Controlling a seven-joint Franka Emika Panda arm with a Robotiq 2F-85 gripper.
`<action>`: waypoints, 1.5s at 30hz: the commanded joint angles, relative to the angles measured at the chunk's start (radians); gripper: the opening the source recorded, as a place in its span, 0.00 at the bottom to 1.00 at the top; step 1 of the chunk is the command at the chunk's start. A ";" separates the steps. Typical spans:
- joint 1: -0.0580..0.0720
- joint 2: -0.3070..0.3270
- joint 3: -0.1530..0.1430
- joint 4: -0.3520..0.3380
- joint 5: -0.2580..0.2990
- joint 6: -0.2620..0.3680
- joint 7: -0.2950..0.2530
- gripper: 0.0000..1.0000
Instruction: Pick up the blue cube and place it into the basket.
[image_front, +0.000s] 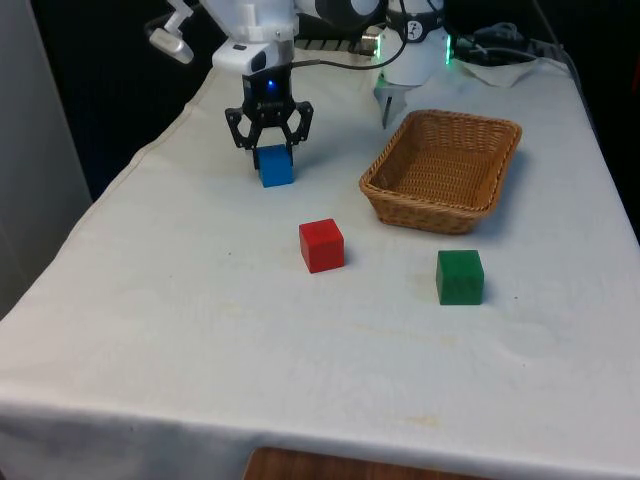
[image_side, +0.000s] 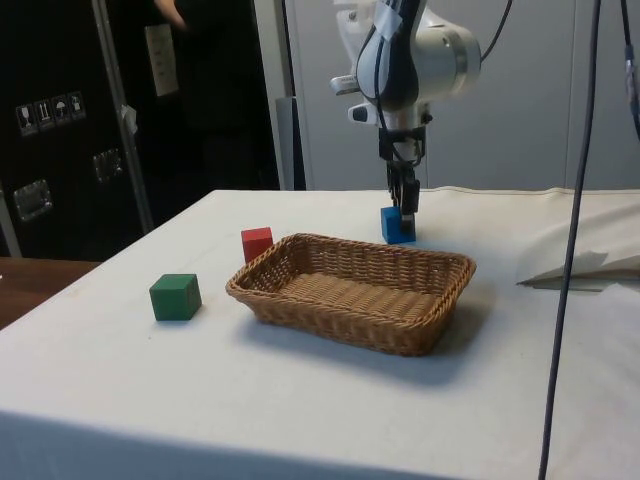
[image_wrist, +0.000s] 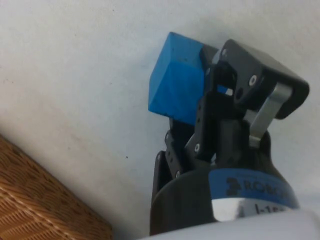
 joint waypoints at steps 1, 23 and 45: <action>-0.002 0.003 0.004 0.003 0.005 0.003 -0.001 0.01; 0.008 -0.100 -0.025 -0.009 -0.024 -0.057 0.044 0.02; 0.008 -0.198 -0.017 -0.017 -0.015 -0.091 0.164 0.02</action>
